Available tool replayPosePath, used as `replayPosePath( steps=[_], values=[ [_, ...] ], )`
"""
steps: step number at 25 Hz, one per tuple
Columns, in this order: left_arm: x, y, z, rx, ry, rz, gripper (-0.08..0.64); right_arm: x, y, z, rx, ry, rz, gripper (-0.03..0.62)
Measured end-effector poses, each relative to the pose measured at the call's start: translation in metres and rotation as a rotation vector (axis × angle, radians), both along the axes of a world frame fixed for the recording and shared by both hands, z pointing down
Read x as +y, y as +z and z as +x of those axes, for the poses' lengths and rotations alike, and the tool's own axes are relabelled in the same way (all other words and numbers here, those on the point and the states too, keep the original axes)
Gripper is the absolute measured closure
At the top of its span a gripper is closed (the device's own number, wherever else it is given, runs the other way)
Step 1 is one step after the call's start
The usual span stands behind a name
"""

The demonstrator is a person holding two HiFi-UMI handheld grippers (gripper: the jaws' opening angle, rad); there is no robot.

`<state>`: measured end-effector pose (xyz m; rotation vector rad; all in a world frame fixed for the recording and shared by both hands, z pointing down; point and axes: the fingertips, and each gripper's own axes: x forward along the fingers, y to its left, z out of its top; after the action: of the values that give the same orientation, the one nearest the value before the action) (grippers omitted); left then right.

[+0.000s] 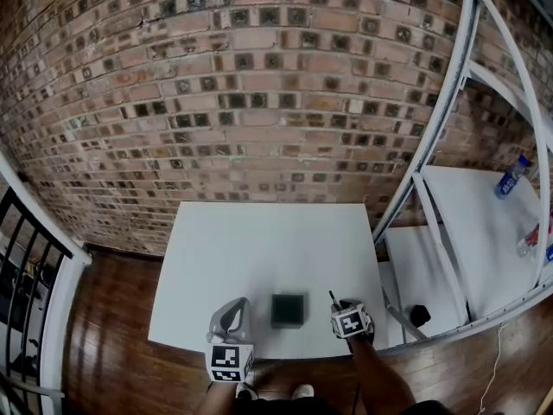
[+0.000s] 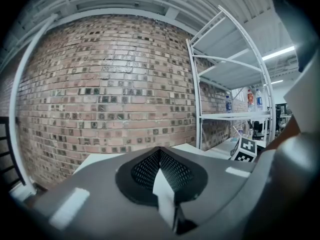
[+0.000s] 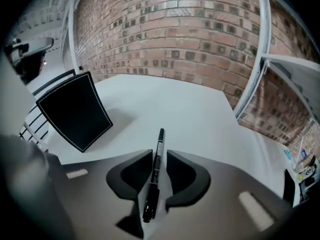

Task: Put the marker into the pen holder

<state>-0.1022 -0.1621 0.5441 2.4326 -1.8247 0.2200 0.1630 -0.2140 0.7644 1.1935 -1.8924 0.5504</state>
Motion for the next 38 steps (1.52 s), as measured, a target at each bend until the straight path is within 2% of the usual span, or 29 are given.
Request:
replayPosePath(
  steps=[7,9,16,20,30,38],
  values=[
    [-0.005,-0.002,0.001,0.01,0.014,-0.013,0.546,0.001,0.001,0.002,-0.051,0.034,-0.039,0.517],
    [-0.005,-0.003,0.004,0.016,0.02,-0.009,0.546,0.0,0.002,0.004,-0.062,0.049,-0.044,0.546],
    [-0.002,-0.003,0.007,0.017,0.027,-0.006,0.546,0.0,-0.004,0.003,-0.043,0.023,-0.041,0.549],
    [-0.002,-0.002,0.008,0.023,0.03,-0.01,0.546,-0.004,-0.034,-0.007,-0.069,0.02,0.07,0.549],
    [-0.003,-0.004,0.01,0.017,0.041,0.0,0.546,0.006,-0.147,-0.072,-0.191,-0.036,0.341,0.549],
    [-0.007,-0.026,0.018,0.062,0.054,0.041,0.546,0.026,-0.207,-0.114,-0.322,0.01,0.472,0.549]
  ],
)
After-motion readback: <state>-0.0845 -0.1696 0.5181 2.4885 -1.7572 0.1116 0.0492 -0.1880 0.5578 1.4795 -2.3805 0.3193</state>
